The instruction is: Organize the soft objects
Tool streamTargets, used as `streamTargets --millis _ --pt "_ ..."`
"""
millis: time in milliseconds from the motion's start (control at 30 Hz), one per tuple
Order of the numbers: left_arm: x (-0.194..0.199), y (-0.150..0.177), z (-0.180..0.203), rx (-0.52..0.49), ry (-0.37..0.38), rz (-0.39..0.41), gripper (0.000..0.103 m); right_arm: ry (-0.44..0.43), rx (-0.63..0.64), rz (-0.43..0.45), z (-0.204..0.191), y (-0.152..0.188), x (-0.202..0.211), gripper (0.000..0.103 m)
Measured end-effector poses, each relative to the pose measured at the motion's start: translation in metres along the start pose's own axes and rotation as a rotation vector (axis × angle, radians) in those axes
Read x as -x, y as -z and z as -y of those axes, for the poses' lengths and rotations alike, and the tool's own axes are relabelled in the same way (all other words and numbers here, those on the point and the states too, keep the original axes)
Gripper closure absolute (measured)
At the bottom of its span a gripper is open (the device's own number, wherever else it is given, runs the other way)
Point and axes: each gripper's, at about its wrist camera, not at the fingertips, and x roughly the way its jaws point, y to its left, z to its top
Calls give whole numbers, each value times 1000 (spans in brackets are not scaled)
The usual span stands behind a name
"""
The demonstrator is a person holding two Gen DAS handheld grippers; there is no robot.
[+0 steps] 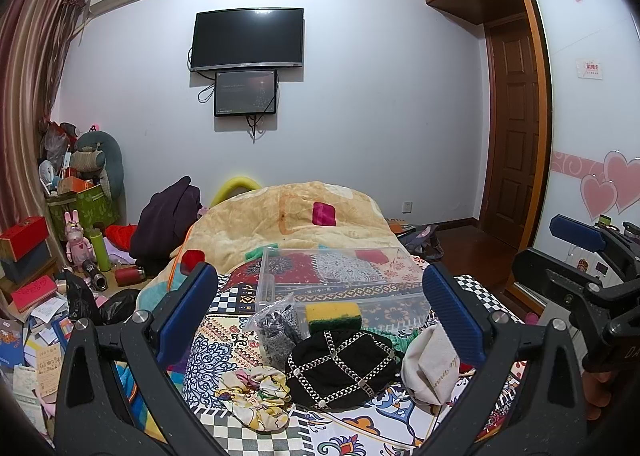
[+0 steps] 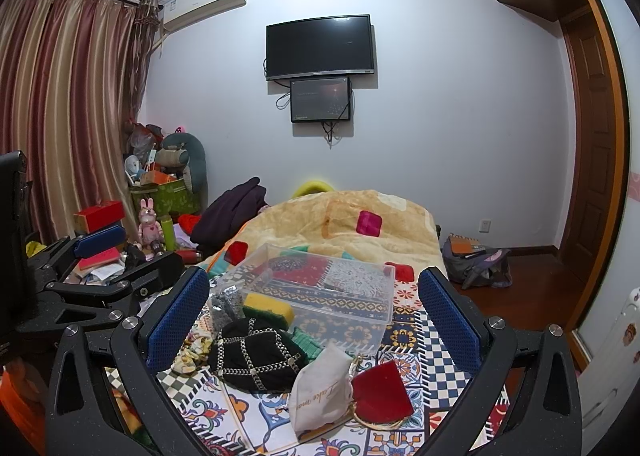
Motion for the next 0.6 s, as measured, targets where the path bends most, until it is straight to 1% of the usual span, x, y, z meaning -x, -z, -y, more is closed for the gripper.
streamTargets --millis 333,600 --pt "0 0 0 -1 0 1 0 -5 1 1 -1 0 0 0" --pt "5 -8 0 -8 2 5 0 -11 4 4 -4 -1 1 0"
